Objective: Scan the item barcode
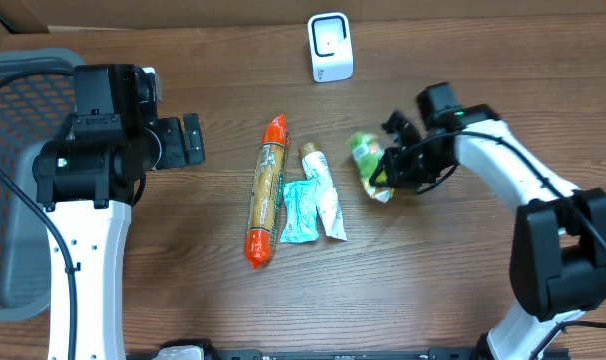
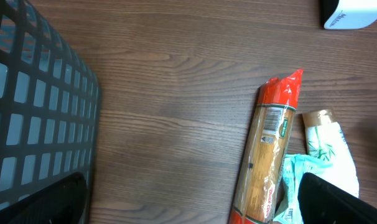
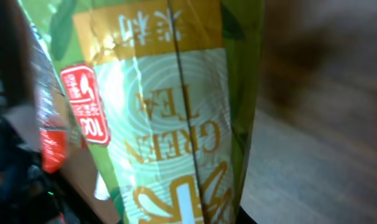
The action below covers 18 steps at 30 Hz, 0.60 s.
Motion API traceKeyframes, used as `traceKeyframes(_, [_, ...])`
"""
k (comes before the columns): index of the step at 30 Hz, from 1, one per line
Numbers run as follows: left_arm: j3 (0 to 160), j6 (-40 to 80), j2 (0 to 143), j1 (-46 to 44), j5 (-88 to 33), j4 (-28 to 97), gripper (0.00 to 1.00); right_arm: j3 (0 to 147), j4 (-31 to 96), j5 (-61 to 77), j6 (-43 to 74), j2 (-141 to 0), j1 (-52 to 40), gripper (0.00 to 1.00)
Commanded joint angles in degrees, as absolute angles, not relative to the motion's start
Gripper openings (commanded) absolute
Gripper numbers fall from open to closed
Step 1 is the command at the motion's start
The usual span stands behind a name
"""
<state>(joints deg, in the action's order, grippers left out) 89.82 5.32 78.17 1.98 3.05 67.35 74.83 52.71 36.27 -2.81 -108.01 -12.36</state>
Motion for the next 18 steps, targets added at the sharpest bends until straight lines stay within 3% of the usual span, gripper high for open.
traceKeyframes(1, [90.89, 3.81, 78.63, 1.85, 3.38, 67.29, 0.99, 72.07, 49.6, 45.36, -5.98, -107.81, -10.7, 0.13])
traceKeyframes(8, [90.89, 3.81, 78.63, 1.85, 3.38, 67.29, 1.0, 66.32, 43.22, 43.99, -5.78, -107.83, -10.31, 0.19])
traceKeyframes(13, [90.89, 3.81, 78.63, 1.85, 3.38, 67.29, 1.0, 65.63, 41.71, 35.7, -0.56, -107.83, -10.0, 0.21])
traceKeyframes(18, [90.89, 3.81, 78.63, 1.85, 3.4, 67.26, 0.99, 65.63, 41.6, 27.81, 2.2, -107.83, -10.0, 0.31])
